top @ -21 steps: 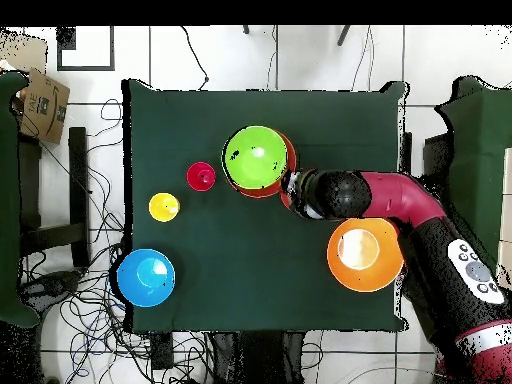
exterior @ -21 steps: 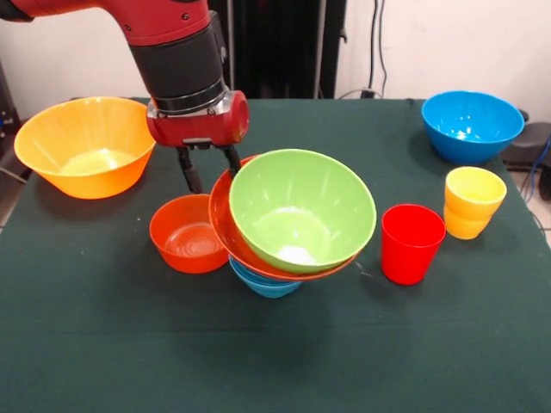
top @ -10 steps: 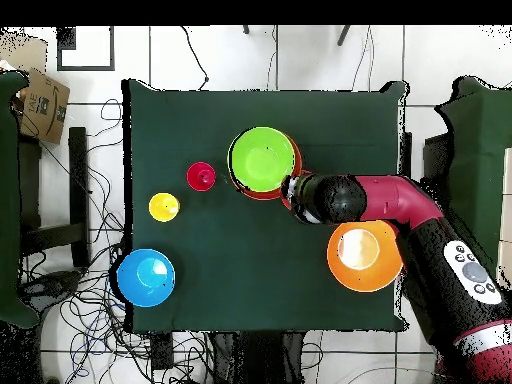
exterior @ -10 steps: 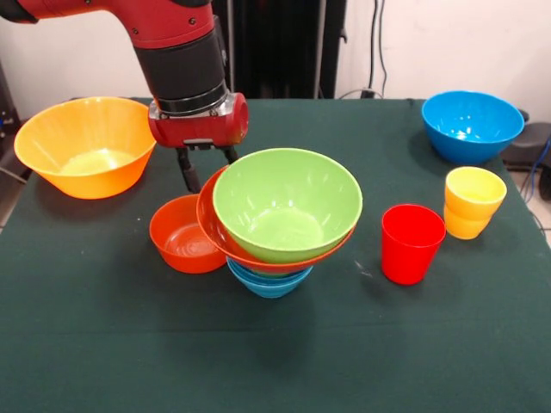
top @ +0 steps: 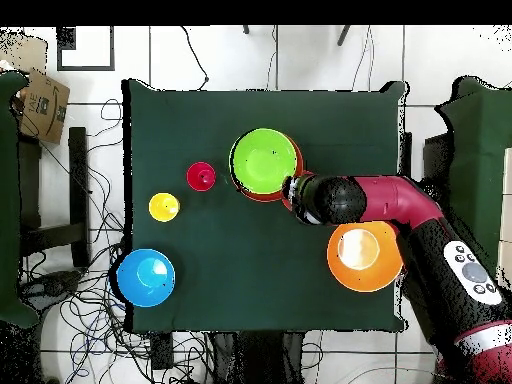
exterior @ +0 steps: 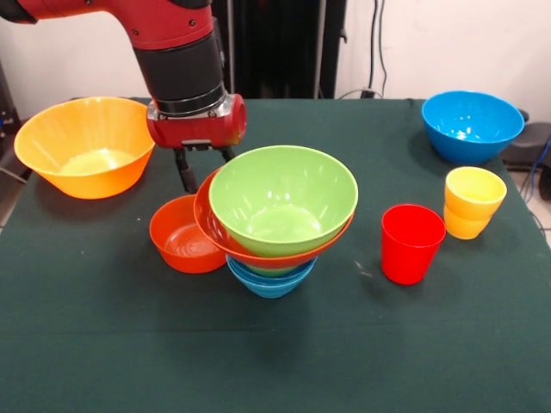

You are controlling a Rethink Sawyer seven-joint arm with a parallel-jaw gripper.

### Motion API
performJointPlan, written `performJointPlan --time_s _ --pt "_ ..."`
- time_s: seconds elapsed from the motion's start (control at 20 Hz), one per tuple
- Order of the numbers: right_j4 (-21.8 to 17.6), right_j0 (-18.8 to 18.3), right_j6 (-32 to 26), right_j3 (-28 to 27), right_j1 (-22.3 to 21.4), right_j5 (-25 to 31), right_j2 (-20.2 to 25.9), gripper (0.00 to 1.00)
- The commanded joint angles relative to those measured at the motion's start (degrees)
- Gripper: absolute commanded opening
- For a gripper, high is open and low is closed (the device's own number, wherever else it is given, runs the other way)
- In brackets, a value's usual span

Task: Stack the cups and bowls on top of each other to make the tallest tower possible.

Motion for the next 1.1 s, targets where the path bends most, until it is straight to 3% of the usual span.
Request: performJointPlan --time_s 0.05,0.3,0.6,1.1 --pt "-4.91 -0.01 -9.90 2.43 0.42 -1.36 -0.80 1.00" --pt "-4.03 0.35 -8.67 3.69 -1.37 -0.90 -0.55 1.00" --pt "-0.42 0.90 -6.67 6.35 -6.61 2.09 0.72 1.00" --pt "2.51 1.47 -5.37 8.25 -9.32 2.93 1.15 1.00"
